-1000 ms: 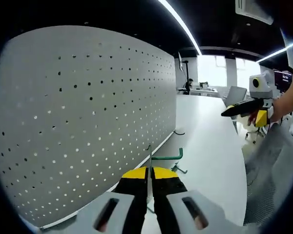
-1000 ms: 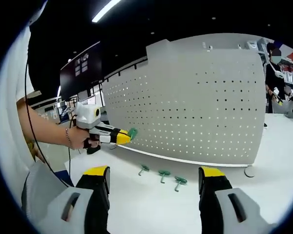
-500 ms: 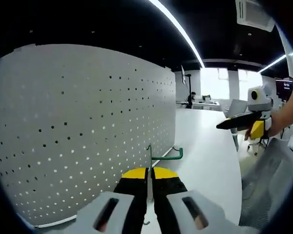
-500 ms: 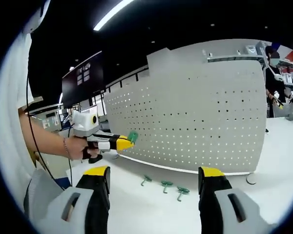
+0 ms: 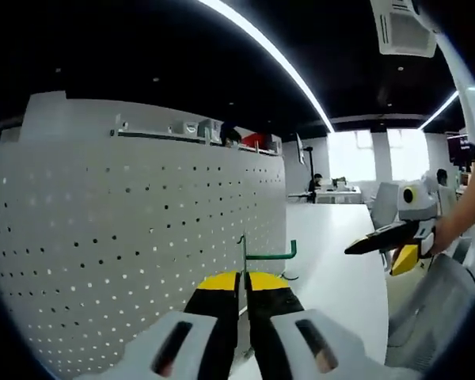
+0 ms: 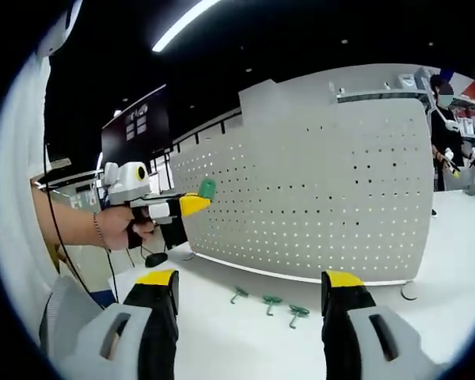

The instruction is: Insert the hook assembly into the mounting plate slot until the hook locks in place.

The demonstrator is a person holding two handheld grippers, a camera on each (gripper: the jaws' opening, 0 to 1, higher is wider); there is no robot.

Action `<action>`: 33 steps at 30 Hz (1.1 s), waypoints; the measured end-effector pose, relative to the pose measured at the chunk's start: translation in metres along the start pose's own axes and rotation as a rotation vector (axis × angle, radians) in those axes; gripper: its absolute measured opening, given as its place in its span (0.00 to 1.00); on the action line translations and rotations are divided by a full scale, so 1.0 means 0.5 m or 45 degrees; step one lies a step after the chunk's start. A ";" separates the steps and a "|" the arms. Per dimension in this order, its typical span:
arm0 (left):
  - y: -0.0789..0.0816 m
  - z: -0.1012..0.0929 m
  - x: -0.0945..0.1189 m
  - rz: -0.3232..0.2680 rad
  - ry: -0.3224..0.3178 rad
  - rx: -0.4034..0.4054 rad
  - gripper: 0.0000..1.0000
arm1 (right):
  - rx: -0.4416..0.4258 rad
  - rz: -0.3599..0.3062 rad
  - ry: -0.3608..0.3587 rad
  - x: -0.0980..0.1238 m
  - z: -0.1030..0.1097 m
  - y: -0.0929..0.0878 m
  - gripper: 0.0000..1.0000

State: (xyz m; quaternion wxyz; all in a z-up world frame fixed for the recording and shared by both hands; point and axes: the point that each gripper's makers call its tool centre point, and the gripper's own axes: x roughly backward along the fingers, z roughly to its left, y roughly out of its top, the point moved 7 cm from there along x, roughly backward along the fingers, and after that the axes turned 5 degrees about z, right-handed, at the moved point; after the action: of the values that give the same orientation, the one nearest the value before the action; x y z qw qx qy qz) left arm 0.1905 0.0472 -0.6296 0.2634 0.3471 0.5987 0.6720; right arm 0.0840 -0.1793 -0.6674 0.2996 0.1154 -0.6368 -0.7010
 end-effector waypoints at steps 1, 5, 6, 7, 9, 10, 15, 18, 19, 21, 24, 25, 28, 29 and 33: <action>0.001 -0.001 0.000 0.001 0.000 0.000 0.02 | -0.004 0.000 0.001 0.000 0.000 0.001 0.71; -0.002 -0.001 0.001 0.000 0.007 0.008 0.02 | 0.001 -0.014 0.009 -0.002 0.002 0.008 0.71; -0.003 0.000 0.001 0.001 0.007 0.015 0.02 | 0.005 -0.017 0.010 -0.002 0.002 0.009 0.71; -0.004 -0.001 0.001 0.001 0.005 0.029 0.02 | 0.002 -0.023 0.014 -0.003 0.002 0.010 0.71; -0.006 -0.001 0.000 0.008 0.006 0.021 0.02 | 0.000 -0.029 0.016 -0.004 0.003 0.013 0.71; -0.007 -0.001 0.000 0.012 0.006 0.022 0.02 | 0.004 -0.039 0.018 -0.004 0.005 0.018 0.71; -0.011 -0.004 0.000 0.016 0.006 0.024 0.02 | -0.060 -0.214 0.087 0.003 0.017 0.051 0.71; -0.013 -0.006 0.000 0.021 0.006 0.025 0.02 | -0.191 -0.271 0.141 0.006 0.021 0.060 0.70; -0.015 -0.006 0.000 0.023 0.007 0.022 0.02 | -0.171 -0.269 0.124 0.005 0.017 0.059 0.70; -0.012 -0.008 0.001 0.020 0.008 0.023 0.02 | -0.164 -0.254 0.119 0.003 0.016 0.056 0.69; -0.012 -0.008 0.000 0.020 0.007 0.025 0.02 | -0.163 -0.254 0.123 0.001 0.017 0.058 0.69; -0.013 -0.008 -0.001 0.021 0.006 0.022 0.02 | -0.160 -0.251 0.126 -0.001 0.018 0.059 0.68; -0.013 -0.010 -0.001 0.026 0.006 0.020 0.02 | -0.133 -0.233 0.132 -0.010 0.023 0.061 0.67; -0.014 -0.010 -0.001 0.028 0.007 0.016 0.02 | -0.132 -0.230 0.138 -0.013 0.024 0.061 0.66; -0.013 -0.009 0.002 0.028 0.010 0.026 0.02 | -0.131 -0.217 0.168 -0.030 0.031 0.063 0.64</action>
State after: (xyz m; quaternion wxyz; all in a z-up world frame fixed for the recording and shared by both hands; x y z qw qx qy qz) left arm 0.1861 0.0461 -0.6362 0.2502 0.3537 0.6029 0.6699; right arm 0.0960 -0.1585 -0.6378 0.2858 0.1994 -0.5666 -0.7467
